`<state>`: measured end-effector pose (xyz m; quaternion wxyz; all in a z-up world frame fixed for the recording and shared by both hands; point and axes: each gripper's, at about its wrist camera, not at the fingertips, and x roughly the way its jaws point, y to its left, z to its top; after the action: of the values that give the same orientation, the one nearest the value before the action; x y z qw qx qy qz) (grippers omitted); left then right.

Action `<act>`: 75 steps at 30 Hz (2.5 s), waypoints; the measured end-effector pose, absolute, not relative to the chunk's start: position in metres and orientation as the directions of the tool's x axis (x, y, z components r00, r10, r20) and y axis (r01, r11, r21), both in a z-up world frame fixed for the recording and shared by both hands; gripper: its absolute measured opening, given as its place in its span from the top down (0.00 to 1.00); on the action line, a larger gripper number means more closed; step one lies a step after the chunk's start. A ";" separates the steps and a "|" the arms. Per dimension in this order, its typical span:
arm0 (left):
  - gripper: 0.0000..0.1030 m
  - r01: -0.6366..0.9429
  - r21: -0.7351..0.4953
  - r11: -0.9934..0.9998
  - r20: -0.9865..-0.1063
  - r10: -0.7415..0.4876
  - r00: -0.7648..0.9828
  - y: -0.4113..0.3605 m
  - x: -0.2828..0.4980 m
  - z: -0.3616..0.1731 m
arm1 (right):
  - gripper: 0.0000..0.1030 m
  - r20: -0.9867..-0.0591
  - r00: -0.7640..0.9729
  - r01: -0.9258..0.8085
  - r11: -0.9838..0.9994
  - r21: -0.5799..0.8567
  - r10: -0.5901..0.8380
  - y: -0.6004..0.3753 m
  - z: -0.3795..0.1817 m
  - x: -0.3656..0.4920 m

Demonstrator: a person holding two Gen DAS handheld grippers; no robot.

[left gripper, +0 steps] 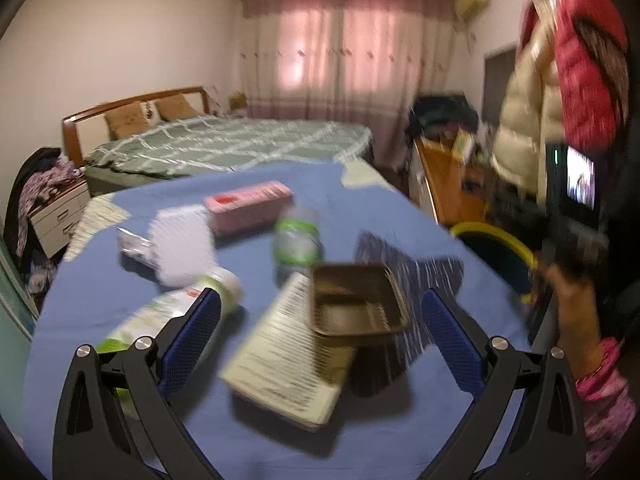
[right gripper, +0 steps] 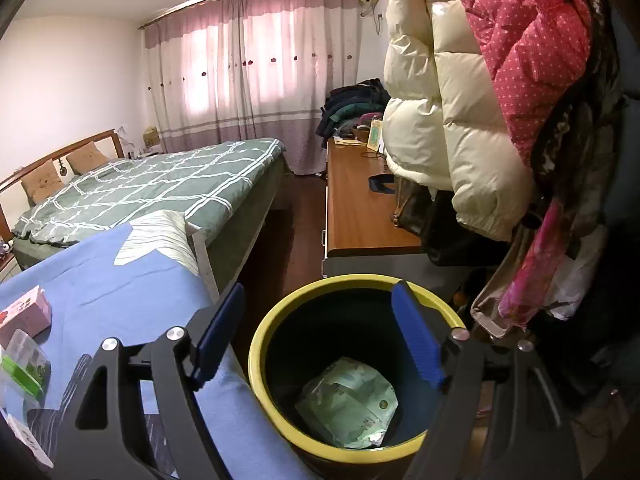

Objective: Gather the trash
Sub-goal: 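Grasp the brown plastic tray with the left gripper, then carry the brown tray over the yellow bin and open the left gripper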

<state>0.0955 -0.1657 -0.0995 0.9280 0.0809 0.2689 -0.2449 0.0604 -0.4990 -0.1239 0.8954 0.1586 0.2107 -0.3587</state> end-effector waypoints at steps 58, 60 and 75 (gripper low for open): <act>0.07 0.775 0.042 0.631 -0.737 -0.504 0.450 -0.543 0.174 -0.144 | 0.28 -0.487 0.616 0.776 0.583 0.240 -0.619 -0.581 -0.133 -0.108; 0.07 0.765 0.030 0.644 -0.730 -0.508 0.457 -0.539 0.176 -0.140 | 0.28 -0.487 0.618 0.774 0.585 0.241 -0.617 -0.581 -0.133 -0.107; 0.05 0.425 0.005 0.905 -0.438 -0.380 0.814 -0.242 0.166 -0.023 | 0.25 -0.459 0.794 0.547 0.799 0.252 -0.399 -0.500 -0.112 -0.021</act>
<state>0.1665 -0.2417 -0.0227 0.9511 0.0513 0.2190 -0.2117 -0.0214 -0.5004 -0.1122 0.9280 0.1894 0.1952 -0.2546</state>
